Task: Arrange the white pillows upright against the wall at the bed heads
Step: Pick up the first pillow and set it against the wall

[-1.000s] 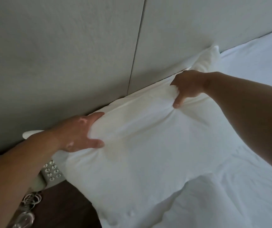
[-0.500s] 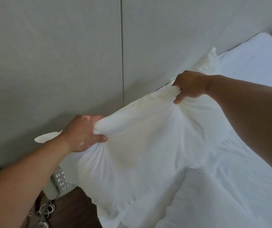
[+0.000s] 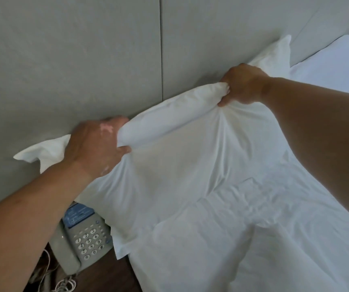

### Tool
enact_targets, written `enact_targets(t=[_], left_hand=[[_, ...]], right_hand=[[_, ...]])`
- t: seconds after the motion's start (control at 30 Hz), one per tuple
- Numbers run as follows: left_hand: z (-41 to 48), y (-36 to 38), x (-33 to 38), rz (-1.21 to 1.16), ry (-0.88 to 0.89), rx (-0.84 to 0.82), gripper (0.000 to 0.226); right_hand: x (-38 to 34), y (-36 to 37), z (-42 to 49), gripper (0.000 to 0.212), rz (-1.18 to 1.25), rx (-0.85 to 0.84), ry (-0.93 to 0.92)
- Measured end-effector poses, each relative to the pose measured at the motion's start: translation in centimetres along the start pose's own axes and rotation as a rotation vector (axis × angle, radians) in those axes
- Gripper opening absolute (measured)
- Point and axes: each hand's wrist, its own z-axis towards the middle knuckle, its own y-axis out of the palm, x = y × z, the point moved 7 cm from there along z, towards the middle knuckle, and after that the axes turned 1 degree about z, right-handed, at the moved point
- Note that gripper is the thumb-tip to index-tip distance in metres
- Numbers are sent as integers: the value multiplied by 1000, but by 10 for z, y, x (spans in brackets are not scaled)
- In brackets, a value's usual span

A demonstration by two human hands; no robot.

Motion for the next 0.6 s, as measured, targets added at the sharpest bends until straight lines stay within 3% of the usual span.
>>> enact_targets(t=[0.13, 0.6], left_hand=[[0, 19, 0, 46, -48, -102, 57], [-3, -9, 2, -15, -40, 45, 52]], right_hand=[[-10, 25, 5, 39, -45, 15, -15], [-13, -26, 1, 42, -53, 15, -35]])
